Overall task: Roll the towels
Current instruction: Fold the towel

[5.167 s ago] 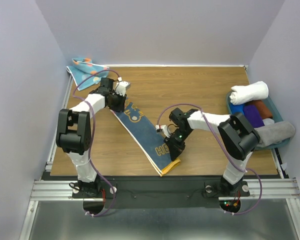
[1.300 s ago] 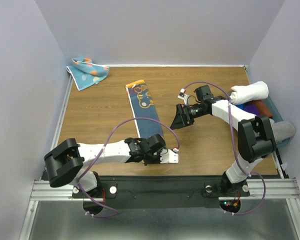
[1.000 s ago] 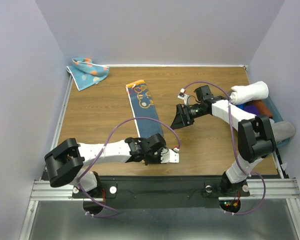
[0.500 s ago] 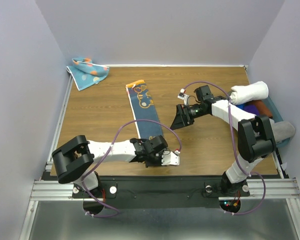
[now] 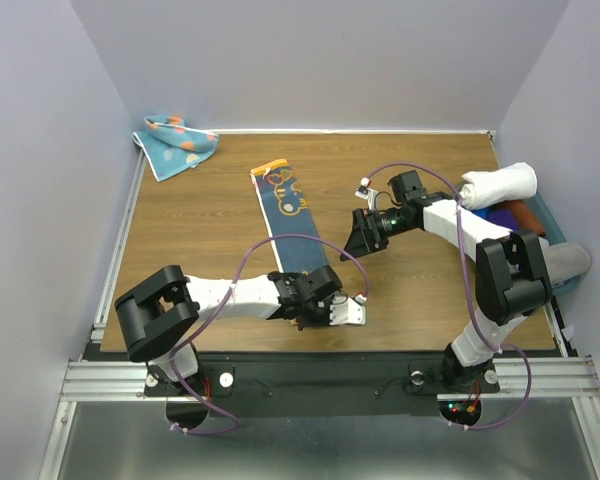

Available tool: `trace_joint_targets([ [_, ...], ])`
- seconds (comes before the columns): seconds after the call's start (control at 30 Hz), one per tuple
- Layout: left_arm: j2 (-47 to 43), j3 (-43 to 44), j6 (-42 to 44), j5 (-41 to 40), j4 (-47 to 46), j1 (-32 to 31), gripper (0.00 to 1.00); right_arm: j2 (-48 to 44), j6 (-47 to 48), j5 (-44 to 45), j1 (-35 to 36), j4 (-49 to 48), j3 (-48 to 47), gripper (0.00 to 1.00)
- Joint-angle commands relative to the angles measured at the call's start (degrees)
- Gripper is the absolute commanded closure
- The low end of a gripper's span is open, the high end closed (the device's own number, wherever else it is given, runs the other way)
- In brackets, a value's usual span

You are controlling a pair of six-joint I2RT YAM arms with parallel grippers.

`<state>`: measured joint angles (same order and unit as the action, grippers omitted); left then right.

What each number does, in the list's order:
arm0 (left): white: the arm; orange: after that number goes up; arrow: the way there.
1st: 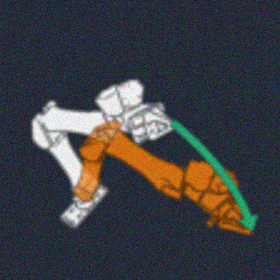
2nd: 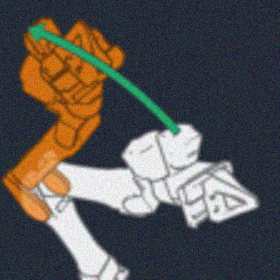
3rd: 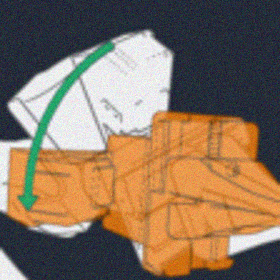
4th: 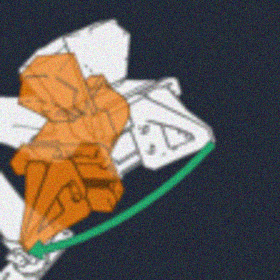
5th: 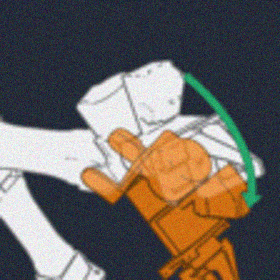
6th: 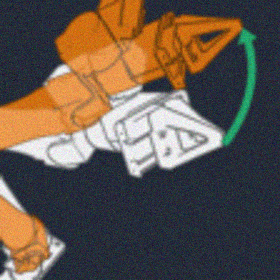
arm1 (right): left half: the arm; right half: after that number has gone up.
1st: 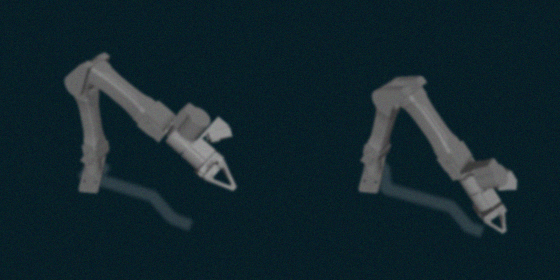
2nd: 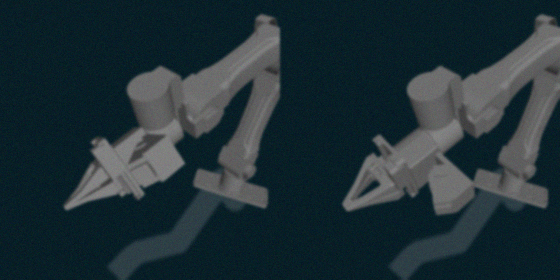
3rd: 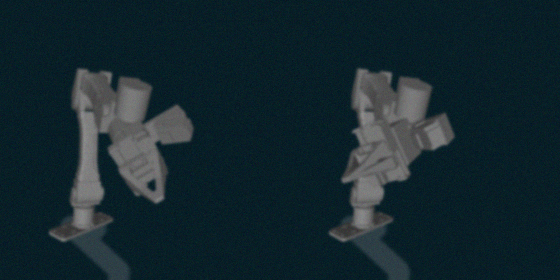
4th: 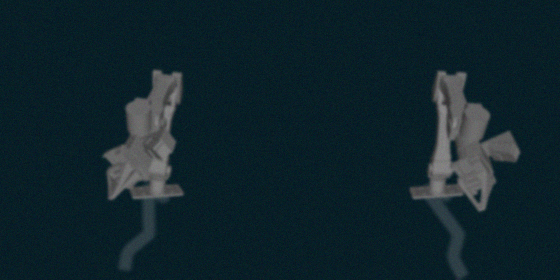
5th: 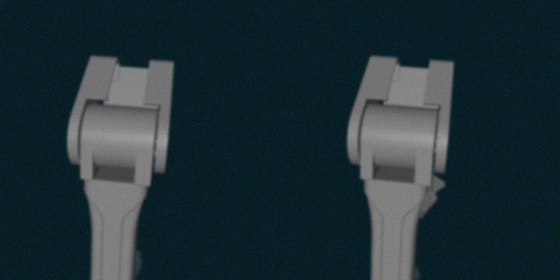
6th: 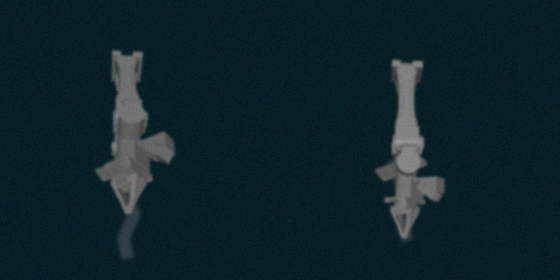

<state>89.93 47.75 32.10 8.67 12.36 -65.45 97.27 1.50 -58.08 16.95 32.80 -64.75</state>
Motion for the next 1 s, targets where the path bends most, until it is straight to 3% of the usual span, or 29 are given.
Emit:
trace_joint_targets([
  [0.0,2.4,-0.4,0.4,1.8,4.9,0.3,1.0,-0.4,1.0,-0.9,0.1,0.4,-0.3,0.01],
  [0.33,-9.5,2.1,4.1,15.8,15.1,0.0,1.0,-1.7,0.4,-1.6,-0.8,0.5,-0.7,0.01],
  [0.6,-11.4,2.8,5.2,15.7,15.6,1.1,1.0,-0.9,0.5,-1.7,-0.8,0.7,-1.0,0.01],
  [0.97,-8.0,11.0,12.3,17.6,18.8,13.8,1.0,-0.3,0.6,-2.1,-0.9,0.8,-1.6,0.01],
])
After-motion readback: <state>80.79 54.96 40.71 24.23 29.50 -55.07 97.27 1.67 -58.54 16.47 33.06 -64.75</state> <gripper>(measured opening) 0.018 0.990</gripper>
